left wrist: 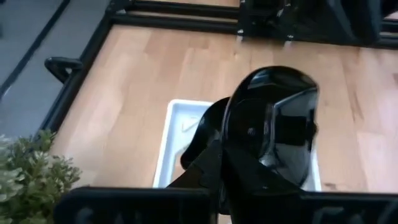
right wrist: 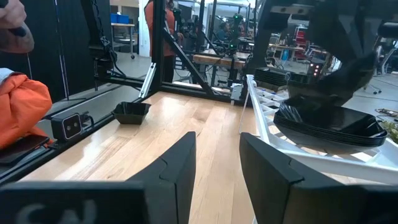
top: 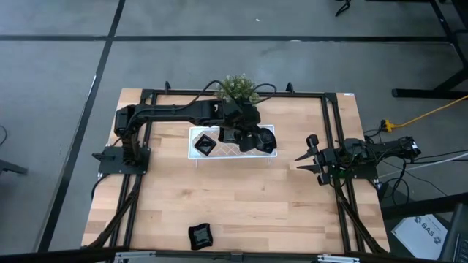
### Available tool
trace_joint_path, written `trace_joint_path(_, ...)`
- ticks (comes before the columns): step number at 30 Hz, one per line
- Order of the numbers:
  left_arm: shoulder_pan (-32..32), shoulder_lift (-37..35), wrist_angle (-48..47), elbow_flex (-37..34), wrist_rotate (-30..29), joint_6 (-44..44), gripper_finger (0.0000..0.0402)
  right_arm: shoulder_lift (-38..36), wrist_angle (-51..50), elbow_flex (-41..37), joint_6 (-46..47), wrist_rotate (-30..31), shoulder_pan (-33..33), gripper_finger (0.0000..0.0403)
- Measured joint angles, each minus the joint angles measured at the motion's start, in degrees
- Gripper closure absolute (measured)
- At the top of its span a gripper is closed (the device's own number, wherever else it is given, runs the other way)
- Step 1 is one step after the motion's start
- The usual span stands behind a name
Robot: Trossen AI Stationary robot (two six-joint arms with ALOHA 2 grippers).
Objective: Pick & Place Mini shaped plates
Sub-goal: Stack the black leaf-shaped plate on top of the black leaf-shaped plate on the shelf, then stack the black distorted square plate on top of the black distorted square plate on the shelf
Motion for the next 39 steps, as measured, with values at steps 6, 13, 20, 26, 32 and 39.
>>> trace_joint_path(6, 0.0, 0.0, 0.1, 0.0, 0.0, 2.2, 0.0378, 0.0, 0.0, 0.0, 0.0, 0.0, 0.0, 0.0279)
trace_joint_path(13, 0.0, 0.0, 0.5, 0.0, -1.1, 3.4, 0.033, 0.0, 0.0, 0.0, 0.0, 0.0, 0.0, 0.0279)
trace_joint_path(20, -0.1, 0.0, 0.9, 0.0, -4.5, 3.7, 0.03, 0.0, 0.0, 0.0, 0.0, 0.0, 0.0, 0.0279)
trace_joint_path(26, -2.1, -0.9, 0.2, 0.0, -4.3, 4.6, 0.03, 0.0, 0.0, 0.0, 0.0, 0.0, 0.0, 0.0279)
trace_joint_path(32, -9.7, -2.0, -3.6, 0.0, -6.2, 6.2, 0.0311, 0.0, 0.0, 0.0, 0.0, 0.0, 0.0, 0.0279)
trace_joint_path(39, -21.6, -2.4, -8.4, 0.0, -14.5, 3.2, 0.0315, 0.0, 0.0, 0.0, 0.0, 0.0, 0.0, 0.0279)
